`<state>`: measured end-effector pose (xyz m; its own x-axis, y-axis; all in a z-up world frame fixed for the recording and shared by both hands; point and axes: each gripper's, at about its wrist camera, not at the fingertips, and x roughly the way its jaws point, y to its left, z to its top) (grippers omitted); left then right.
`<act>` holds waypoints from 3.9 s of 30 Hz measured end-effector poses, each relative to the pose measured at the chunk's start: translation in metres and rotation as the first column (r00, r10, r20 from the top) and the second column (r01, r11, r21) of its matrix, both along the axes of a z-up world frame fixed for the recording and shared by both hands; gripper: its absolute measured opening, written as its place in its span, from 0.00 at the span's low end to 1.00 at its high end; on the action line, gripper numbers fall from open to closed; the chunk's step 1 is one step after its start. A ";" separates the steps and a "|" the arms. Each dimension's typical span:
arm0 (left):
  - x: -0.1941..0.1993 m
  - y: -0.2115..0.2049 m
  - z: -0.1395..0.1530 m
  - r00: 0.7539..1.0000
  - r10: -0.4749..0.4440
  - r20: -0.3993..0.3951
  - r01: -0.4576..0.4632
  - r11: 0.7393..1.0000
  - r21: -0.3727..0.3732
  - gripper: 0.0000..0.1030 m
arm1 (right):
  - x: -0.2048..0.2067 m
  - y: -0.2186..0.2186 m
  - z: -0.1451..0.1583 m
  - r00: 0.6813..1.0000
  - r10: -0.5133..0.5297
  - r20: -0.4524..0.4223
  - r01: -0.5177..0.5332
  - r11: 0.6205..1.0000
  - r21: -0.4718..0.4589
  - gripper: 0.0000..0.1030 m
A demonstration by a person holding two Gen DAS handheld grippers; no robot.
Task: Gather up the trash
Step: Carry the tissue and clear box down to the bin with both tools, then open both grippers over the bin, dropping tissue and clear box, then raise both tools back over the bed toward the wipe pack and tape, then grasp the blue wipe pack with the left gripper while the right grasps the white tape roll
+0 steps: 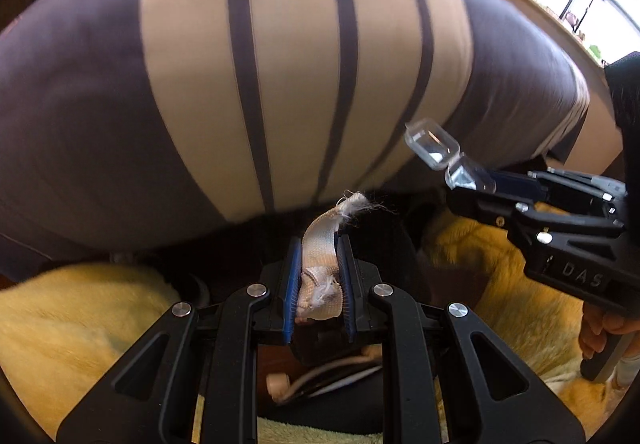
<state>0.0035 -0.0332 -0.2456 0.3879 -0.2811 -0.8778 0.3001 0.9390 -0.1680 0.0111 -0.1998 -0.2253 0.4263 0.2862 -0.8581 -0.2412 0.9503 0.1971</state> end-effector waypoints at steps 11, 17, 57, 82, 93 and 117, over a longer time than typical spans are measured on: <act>0.012 -0.009 -0.056 0.987 -0.026 -0.157 0.028 1.000 0.010 0.16 | 0.007 0.005 -0.048 0.990 -0.009 -0.139 0.010 1.000 0.004 0.33; 0.012 -0.013 -0.076 0.975 -0.041 -0.218 0.044 0.999 0.010 0.17 | 0.016 0.005 -0.067 0.979 -0.024 -0.201 0.027 1.000 0.013 0.33; 0.014 0.039 0.079 0.983 0.099 0.156 -0.101 0.995 0.008 0.92 | 0.021 -0.054 0.057 0.969 -0.203 0.140 0.207 0.978 -0.012 0.96; 0.175 0.073 0.127 0.960 0.158 0.231 -0.187 0.976 0.111 0.92 | 0.174 -0.015 0.116 0.967 -0.109 0.230 0.125 0.991 -0.055 0.96; 0.250 0.064 0.122 0.968 0.134 0.212 -0.167 0.975 0.145 0.92 | 0.284 0.028 0.109 0.976 -0.084 0.202 0.098 0.993 -0.061 0.96; 0.351 0.028 0.126 0.963 0.169 0.211 -0.180 0.983 0.036 0.92 | 0.343 0.018 0.112 0.967 -0.087 0.239 0.112 0.990 -0.091 0.33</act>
<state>0.3550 -0.0049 -0.1197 0.6011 -0.1473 -0.7855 0.1539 0.9858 -0.0671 0.3538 -0.1814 -0.1134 0.6408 0.1472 -0.7534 -0.1718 0.9840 0.0462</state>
